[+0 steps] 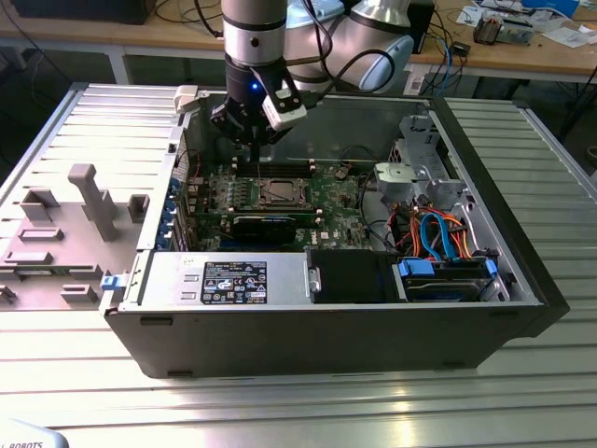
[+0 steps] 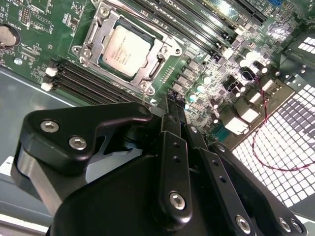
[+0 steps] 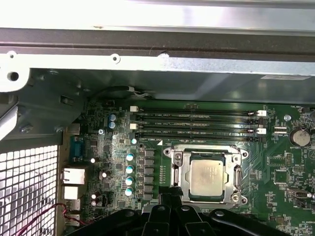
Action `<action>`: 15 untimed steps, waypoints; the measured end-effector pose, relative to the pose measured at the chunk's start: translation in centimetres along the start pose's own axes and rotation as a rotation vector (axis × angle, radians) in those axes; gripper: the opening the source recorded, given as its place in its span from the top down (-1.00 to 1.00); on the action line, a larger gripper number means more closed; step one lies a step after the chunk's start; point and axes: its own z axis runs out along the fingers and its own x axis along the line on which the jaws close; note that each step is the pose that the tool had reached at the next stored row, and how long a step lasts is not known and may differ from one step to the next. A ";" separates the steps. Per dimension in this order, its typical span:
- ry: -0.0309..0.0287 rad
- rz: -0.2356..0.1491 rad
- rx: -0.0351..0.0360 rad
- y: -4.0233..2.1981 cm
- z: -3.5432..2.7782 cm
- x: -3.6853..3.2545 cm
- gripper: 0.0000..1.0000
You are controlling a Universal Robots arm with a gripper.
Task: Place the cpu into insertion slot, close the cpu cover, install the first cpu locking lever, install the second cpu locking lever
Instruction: 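Install the first cpu locking lever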
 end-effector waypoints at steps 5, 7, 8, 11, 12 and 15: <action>0.0000 0.000 0.0000 0.01 0.01 0.33 0.79; -0.0001 0.000 0.0000 0.01 0.03 0.49 0.79; -0.0001 0.000 0.0000 0.02 0.04 0.54 0.79; 0.0000 0.000 -0.0001 0.02 0.07 0.65 0.79; -0.0001 0.000 0.0000 0.02 0.08 0.68 0.79; 0.0000 0.000 0.0001 0.02 0.10 0.75 0.79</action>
